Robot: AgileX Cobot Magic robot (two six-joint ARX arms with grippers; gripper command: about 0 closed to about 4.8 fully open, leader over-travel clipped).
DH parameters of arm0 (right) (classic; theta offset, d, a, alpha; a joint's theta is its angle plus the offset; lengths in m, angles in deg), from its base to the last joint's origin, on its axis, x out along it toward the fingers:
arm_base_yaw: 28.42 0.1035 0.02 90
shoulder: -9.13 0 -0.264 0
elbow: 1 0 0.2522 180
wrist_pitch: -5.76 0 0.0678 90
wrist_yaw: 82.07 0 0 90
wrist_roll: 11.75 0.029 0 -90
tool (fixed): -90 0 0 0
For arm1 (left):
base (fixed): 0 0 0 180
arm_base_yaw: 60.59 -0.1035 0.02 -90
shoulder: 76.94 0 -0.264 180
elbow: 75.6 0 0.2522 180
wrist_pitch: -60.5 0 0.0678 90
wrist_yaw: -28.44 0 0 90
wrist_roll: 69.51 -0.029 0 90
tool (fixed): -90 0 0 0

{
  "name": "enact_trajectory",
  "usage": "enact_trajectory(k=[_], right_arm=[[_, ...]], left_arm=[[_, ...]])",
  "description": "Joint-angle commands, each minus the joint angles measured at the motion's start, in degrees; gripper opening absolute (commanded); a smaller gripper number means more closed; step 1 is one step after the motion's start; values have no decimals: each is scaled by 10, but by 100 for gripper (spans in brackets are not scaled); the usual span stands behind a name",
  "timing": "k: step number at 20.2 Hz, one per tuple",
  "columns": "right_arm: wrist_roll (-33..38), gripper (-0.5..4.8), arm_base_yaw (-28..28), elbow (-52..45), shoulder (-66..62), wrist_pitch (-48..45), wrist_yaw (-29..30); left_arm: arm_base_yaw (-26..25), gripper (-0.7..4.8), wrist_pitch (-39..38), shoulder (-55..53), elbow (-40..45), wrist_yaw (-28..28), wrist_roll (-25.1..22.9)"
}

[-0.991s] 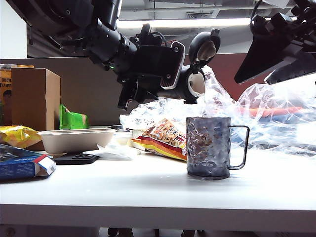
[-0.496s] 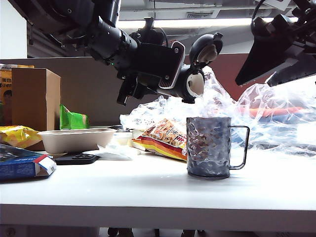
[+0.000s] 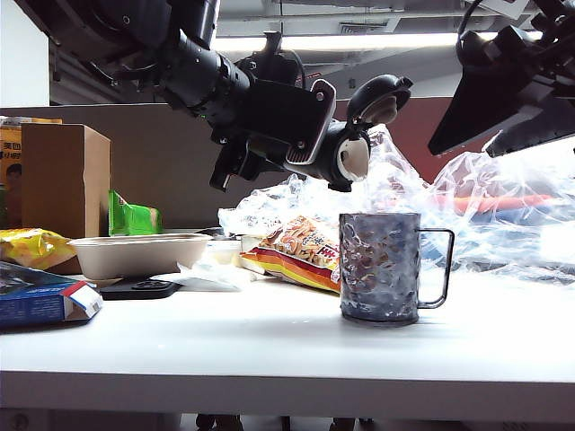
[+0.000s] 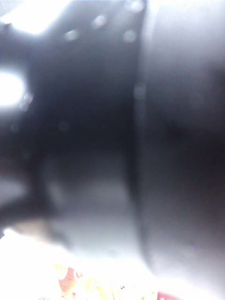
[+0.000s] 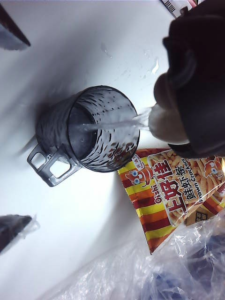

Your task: Pick up the black thermos, pour some water into the cup, then place the black thermos back on the table.

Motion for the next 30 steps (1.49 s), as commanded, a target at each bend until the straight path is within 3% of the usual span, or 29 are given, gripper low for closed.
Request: enact_trajectory(k=[1, 9, 10, 14, 17, 18, 20, 22, 24, 25, 27, 30], right_arm=[[1, 479, 0, 3, 2, -6, 3], [1, 479, 0, 3, 2, -6, 3], [1, 479, 0, 3, 2, -6, 3], [1, 479, 0, 3, 2, -6, 3], [1, 479, 0, 3, 2, -6, 14], [1, 479, 0, 4, 2, -6, 14], [1, 479, 0, 4, 2, -6, 14], [1, 479, 0, 4, 2, -7, 14], [1, 479, 0, 4, 2, -6, 14], [2, 479, 0, 4, 2, -6, 14], [3, 479, 0, 4, 2, -6, 14], [3, 479, 0, 5, 15, -6, 14]], left_arm=[[1, 170, 44, 7, -9, 2, 2], [1, 170, 44, 7, -9, 2, 2], [1, 170, 43, 7, -9, 2, 23], [1, 170, 43, 7, -8, -9, 259], [1, 170, 25, 7, -8, -39, 399], [1, 170, 7, 7, -8, -60, 478], [1, 170, -22, 7, -8, -60, 587], [1, 170, -54, 7, -8, -56, 750], [1, 170, -70, 7, -8, -56, 861], [1, 170, -71, 7, -8, -56, 905], [1, 170, -71, 7, -8, -56, 934], [2, 170, -59, 7, -8, -48, 1024]])
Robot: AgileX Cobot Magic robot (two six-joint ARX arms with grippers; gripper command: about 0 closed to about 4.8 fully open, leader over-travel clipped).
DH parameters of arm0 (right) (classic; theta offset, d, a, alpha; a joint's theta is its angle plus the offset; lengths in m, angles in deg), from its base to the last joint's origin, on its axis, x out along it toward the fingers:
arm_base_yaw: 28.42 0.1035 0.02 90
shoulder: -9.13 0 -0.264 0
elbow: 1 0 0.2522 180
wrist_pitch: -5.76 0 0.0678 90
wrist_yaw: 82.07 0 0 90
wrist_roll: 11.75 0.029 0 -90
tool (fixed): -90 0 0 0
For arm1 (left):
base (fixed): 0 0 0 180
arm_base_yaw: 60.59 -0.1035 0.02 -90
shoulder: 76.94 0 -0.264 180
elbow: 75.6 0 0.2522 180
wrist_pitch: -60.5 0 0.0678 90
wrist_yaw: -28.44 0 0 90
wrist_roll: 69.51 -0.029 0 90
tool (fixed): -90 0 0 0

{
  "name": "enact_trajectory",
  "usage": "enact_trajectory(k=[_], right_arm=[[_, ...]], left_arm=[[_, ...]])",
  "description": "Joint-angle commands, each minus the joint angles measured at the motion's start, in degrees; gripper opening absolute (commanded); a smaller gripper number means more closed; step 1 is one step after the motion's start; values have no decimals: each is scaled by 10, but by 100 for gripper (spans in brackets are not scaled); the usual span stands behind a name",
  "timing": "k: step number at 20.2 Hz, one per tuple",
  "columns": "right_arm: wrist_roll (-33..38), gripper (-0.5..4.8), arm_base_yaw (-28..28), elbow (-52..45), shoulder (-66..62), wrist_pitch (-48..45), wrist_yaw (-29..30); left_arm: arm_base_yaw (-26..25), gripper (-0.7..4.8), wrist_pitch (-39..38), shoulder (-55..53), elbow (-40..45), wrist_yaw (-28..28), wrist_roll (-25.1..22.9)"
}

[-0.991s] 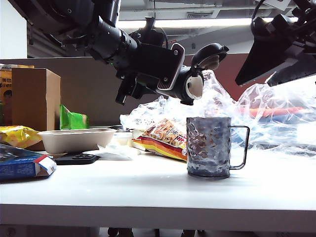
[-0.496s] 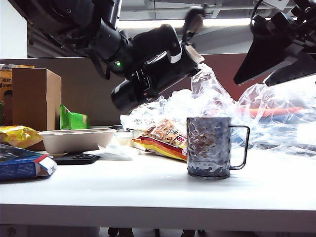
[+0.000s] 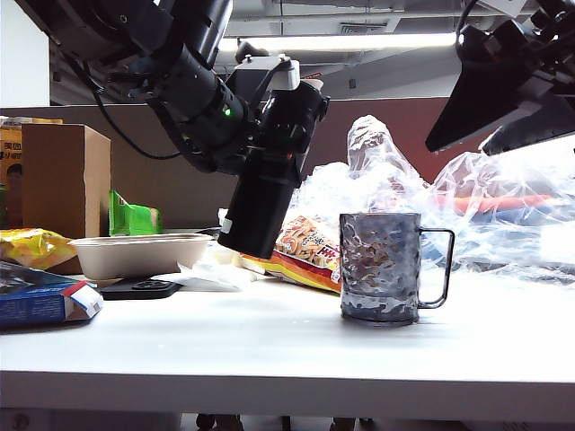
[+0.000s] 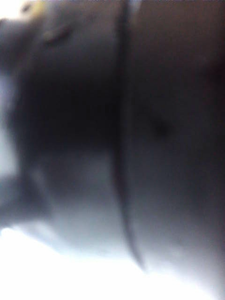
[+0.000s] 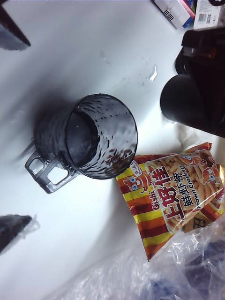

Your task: Pick up the black thermos, pour some water into the cup, then place the black thermos back on the table.

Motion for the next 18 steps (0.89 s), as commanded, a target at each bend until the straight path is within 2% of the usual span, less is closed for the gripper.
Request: enact_trajectory(k=[1, 4, 7, 11, 13, 16, 17, 18], right_arm=[[3, 479, 1, 5, 19, -5, 1], [3, 479, 1, 5, 34, 1, 1], [4, 479, 1, 5, 43, 16, 1], [4, 479, 1, 5, 49, 22, 1], [4, 479, 1, 5, 49, 21, 4], [4, 479, 1, 5, 49, 21, 6], [4, 479, 1, 5, 49, 21, 6], [4, 479, 1, 5, 49, 22, 6]], left_arm=[[1, 170, 55, 7, -8, 20, 69], [1, 176, 69, 9, -8, 61, 85], [-6, 183, 51, 37, -8, 60, 109], [-14, 183, 6, 91, 0, 69, 108], [-21, 184, 18, 125, 50, 75, 111], [-22, 187, 72, 164, 137, 75, 115], [-22, 204, 107, 167, 161, 75, 115], [-22, 268, 170, 165, 197, 72, 115]])
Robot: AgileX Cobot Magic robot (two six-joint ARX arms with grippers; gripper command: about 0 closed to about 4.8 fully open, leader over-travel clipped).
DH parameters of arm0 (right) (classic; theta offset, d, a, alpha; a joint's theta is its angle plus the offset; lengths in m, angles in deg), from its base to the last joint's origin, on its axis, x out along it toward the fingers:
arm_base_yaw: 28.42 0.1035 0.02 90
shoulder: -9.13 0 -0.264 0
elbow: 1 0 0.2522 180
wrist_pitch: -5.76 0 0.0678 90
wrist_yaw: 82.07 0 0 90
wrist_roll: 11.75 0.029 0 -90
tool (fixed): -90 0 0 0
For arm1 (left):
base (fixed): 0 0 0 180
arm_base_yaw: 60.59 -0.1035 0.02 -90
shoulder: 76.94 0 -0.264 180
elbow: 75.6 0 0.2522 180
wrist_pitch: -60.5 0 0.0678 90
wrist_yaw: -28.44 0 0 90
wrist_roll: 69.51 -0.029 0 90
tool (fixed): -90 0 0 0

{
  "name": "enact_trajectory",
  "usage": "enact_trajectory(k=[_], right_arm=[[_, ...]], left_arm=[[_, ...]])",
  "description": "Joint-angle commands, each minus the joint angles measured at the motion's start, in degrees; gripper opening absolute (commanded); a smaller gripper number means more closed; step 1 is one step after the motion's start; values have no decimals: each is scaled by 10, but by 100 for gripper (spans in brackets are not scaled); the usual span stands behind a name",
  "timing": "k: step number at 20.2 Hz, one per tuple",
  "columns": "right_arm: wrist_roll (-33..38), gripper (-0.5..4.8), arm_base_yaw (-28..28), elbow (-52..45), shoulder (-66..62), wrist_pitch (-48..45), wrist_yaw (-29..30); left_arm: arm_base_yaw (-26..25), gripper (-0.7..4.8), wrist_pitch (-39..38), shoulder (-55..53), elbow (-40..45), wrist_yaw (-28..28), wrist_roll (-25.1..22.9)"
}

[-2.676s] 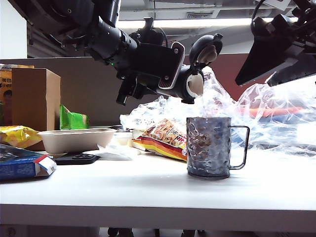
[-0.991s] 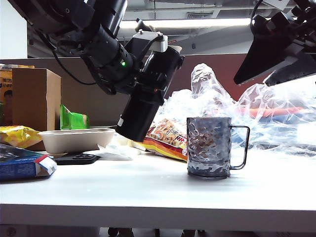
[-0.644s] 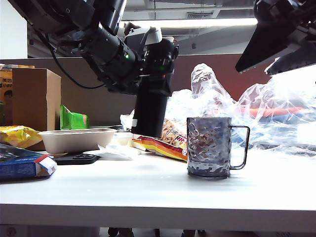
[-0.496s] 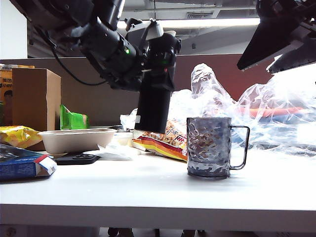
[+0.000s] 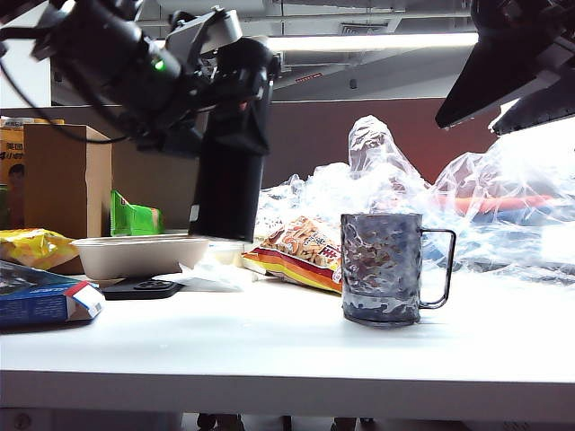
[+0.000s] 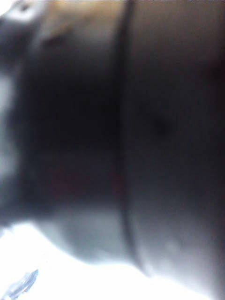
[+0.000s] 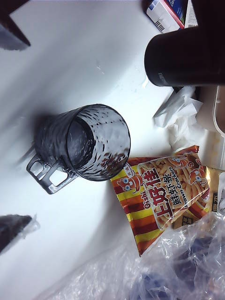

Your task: Pick up the black thermos, pour some water into the cup, then place the black thermos back on the table.

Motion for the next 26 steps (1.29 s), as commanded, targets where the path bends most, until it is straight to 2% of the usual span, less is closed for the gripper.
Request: enact_trajectory(k=[1, 4, 8, 10, 12, 18, 19, 20, 24, 26], right_arm=[[2, 479, 0, 3, 2, -8, 3], [2, 479, 0, 3, 2, -8, 3], [1, 479, 0, 3, 1, -10, 4], [1, 479, 0, 3, 1, -8, 4], [1, 479, 0, 3, 1, -2, 5], [1, 479, 0, 2, 1, -1, 6], [1, 479, 0, 2, 1, -1, 6], [1, 479, 0, 2, 1, -1, 6], [1, 479, 0, 2, 2, -1, 6], [1, 479, 0, 2, 2, -1, 6]], left_arm=[[0, 281, 192, 7, 72, -14, 3], [-18, 290, 262, 0, 127, -35, 3], [-36, 289, 321, -49, 136, -49, 3], [-37, 289, 362, -92, 136, -48, 34], [-37, 288, 384, -115, 136, -49, 53], [-36, 289, 385, -168, 136, -35, 53], [-36, 363, 384, -179, 136, -21, 53], [-35, 479, 384, -182, 136, -21, 53], [-35, 479, 389, -180, 139, -20, 54], [-35, 479, 380, -162, 153, -14, 74]])
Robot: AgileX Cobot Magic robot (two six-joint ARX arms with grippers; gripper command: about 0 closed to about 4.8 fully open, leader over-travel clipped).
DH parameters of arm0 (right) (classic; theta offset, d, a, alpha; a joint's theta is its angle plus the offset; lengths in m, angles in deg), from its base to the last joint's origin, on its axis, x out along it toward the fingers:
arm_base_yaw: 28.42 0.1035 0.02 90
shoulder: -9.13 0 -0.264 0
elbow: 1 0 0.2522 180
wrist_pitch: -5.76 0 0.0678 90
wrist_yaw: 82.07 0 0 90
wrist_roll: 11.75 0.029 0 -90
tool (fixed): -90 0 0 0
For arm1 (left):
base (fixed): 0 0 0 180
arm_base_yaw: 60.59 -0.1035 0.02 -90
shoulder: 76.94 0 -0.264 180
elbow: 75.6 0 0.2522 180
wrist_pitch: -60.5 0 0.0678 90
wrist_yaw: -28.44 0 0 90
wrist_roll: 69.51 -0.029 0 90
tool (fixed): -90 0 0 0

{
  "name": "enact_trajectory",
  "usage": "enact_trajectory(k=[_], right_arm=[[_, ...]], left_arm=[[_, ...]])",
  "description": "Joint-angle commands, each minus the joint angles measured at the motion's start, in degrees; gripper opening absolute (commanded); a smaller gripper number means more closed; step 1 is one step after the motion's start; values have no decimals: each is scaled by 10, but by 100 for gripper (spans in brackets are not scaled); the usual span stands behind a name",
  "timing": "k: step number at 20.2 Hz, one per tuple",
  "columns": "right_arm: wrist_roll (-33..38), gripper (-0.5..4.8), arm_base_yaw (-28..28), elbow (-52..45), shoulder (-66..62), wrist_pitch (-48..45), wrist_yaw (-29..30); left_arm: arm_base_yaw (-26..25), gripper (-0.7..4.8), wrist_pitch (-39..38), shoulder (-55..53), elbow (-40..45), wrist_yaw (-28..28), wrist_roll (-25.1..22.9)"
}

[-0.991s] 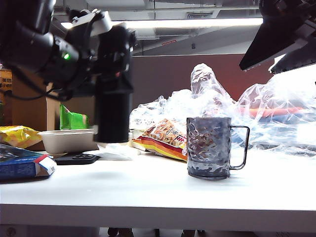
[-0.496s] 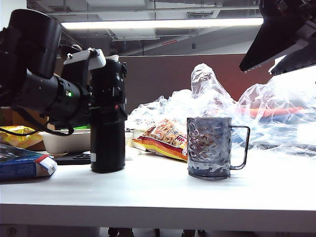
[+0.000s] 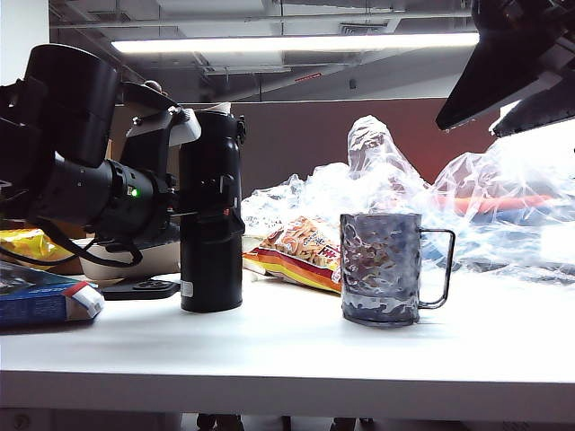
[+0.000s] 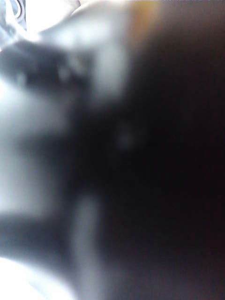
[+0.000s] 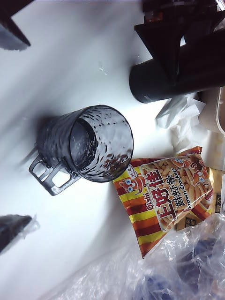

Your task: Pick up the black thermos, pour some water into the cup, then place the black thermos back on the table.

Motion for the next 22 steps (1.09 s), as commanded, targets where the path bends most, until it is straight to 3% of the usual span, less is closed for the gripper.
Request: enact_trajectory(k=[1, 5, 6, 7, 8, 9, 14, 18, 22], right_arm=[[1, 479, 0, 3, 2, -6, 3], [1, 479, 0, 3, 3, 26, 7], [1, 374, 0, 3, 7, 49, 7], [1, 138, 0, 3, 12, 72, 7], [2, 4, 0, 3, 20, 90, 11], [10, -6, 0, 3, 29, 103, 12], [93, -6, 0, -28, 132, 95, 18], [125, -6, 0, -73, 208, 92, 18], [125, -6, 0, -127, 278, 72, 7]], left_arm=[[1, 479, -2, 37, 26, 15, 28], [1, 479, -27, 145, 101, 16, 50], [1, 479, -55, 182, 118, 16, 59], [1, 368, -99, 229, 132, 17, 64], [1, 159, -148, 275, 137, 34, 64], [1, -7, -195, 321, 137, 57, 64], [2, -5, -408, 531, 137, 94, 64], [2, -5, -508, 643, 143, 94, 63], [2, -5, -559, 732, 164, 90, 62]])
